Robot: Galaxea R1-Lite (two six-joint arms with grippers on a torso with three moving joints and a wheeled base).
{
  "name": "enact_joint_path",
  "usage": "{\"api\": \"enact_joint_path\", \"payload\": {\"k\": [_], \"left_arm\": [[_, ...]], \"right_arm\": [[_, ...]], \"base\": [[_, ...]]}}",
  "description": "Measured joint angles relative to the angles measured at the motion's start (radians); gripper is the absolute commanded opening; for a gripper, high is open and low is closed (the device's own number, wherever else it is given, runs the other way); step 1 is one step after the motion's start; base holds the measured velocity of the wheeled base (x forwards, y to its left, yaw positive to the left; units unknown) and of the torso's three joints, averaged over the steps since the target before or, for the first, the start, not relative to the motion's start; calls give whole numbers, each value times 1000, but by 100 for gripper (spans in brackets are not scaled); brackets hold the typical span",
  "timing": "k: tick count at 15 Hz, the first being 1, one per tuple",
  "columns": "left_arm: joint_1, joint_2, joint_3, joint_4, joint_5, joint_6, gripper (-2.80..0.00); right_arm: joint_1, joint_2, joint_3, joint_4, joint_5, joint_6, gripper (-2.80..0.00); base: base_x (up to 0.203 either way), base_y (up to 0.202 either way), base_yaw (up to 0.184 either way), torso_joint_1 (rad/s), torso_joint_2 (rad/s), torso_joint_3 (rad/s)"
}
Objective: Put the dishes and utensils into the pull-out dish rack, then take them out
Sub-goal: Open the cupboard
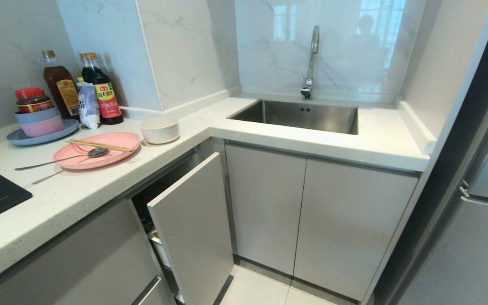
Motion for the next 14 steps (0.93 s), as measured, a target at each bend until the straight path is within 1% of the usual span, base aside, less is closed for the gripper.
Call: {"api": "enact_joint_path", "payload": {"k": [3, 5, 6, 7, 8, 9, 11, 14], "left_arm": [[0, 221, -411, 101, 11, 7, -280], [-2, 428, -687, 166, 16, 11, -280], [-3, 532, -798, 203, 18, 12, -280], [-5, 626, -882, 238, 18, 13, -280], [-9, 721, -946, 271, 18, 13, -280], [-17, 805, -979, 299, 18, 10, -280], [-45, 939, -981, 357, 20, 9, -280], [-136, 1112, -972, 387, 23, 8, -280]], "right_arm": [[0, 0, 0, 0, 0, 0, -280], [0, 0, 0, 0, 0, 0, -280], [0, 0, 0, 0, 0, 0, -280], [0, 0, 0, 0, 0, 0, -280], [0, 0, 0, 0, 0, 0, -280], [0, 0, 0, 0, 0, 0, -280], [0, 0, 0, 0, 0, 0, -280], [0, 0, 0, 0, 0, 0, -280]], "base": [[0, 0, 0, 0, 0, 0], [0, 0, 0, 0, 0, 0], [0, 0, 0, 0, 0, 0], [0, 0, 0, 0, 0, 0], [0, 0, 0, 0, 0, 0], [0, 0, 0, 0, 0, 0], [0, 0, 0, 0, 0, 0], [0, 0, 0, 0, 0, 0]]}}
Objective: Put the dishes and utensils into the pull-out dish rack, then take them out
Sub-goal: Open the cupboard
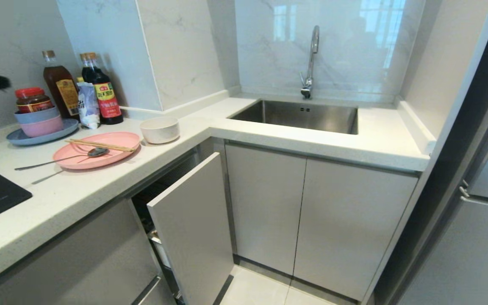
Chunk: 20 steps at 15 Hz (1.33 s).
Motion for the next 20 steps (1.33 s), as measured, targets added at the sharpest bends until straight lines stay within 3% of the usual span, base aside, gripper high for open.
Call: {"api": "enact_joint_path", "payload": {"k": [3, 5, 7, 11, 15, 20], "left_arm": [[-103, 161, 0, 3, 48, -13, -280], [-168, 269, -7, -5, 158, -49, -280], [-216, 372, -33, -10, 291, -123, -280], [-238, 557, -109, -10, 444, -226, -280], [-219, 703, -166, -8, 527, -267, -280], [-209, 830, -219, -9, 516, -273, -280]], "right_arm": [[0, 0, 0, 0, 0, 0, -280], [0, 0, 0, 0, 0, 0, -280], [0, 0, 0, 0, 0, 0, -280], [0, 0, 0, 0, 0, 0, -280], [0, 0, 0, 0, 0, 0, -280], [0, 0, 0, 0, 0, 0, -280]], "base": [[0, 0, 0, 0, 0, 0], [0, 0, 0, 0, 0, 0], [0, 0, 0, 0, 0, 0], [0, 0, 0, 0, 0, 0], [0, 0, 0, 0, 0, 0], [0, 0, 0, 0, 0, 0]]}}
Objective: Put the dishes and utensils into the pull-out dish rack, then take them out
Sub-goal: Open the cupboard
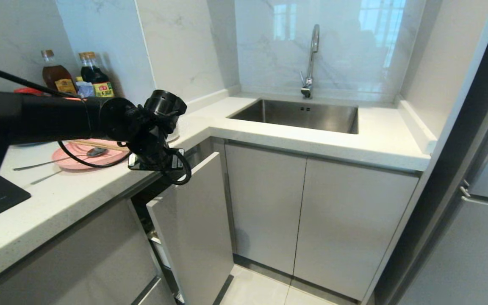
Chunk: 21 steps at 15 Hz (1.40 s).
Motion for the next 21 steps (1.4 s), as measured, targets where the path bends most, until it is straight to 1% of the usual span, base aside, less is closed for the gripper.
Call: {"api": "enact_joint_path", "payload": {"k": [5, 13, 16, 19, 21], "left_arm": [[17, 83, -38, 0, -11, -1, -280], [18, 175, -73, -1, -24, -12, -280], [16, 179, -75, 4, -74, -12, -280], [5, 176, -74, 43, -114, -13, -280], [-4, 168, -74, 60, -157, -17, -280]], "right_arm": [[0, 0, 0, 0, 0, 0, -280], [0, 0, 0, 0, 0, 0, -280], [0, 0, 0, 0, 0, 0, -280], [0, 0, 0, 0, 0, 0, -280], [0, 0, 0, 0, 0, 0, -280]], "base": [[0, 0, 0, 0, 0, 0], [0, 0, 0, 0, 0, 0], [0, 0, 0, 0, 0, 0], [0, 0, 0, 0, 0, 0], [0, 0, 0, 0, 0, 0]]}}
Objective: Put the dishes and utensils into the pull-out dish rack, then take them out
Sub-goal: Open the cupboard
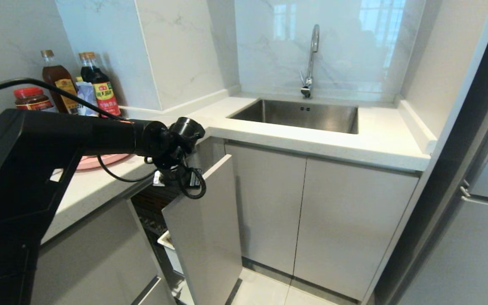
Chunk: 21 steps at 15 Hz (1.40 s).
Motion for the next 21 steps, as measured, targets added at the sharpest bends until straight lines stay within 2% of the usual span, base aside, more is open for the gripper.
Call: {"api": "enact_joint_path", "payload": {"k": [6, 18, 21], "left_arm": [[-56, -16, -22, 71, -188, -80, -280], [-100, -40, -2, 74, -489, -111, -280], [-127, -40, 10, 73, -536, -130, -280]], "right_arm": [[0, 0, 0, 0, 0, 0, -280], [0, 0, 0, 0, 0, 0, -280], [0, 0, 0, 0, 0, 0, -280]], "base": [[0, 0, 0, 0, 0, 0], [0, 0, 0, 0, 0, 0], [0, 0, 0, 0, 0, 0]]}}
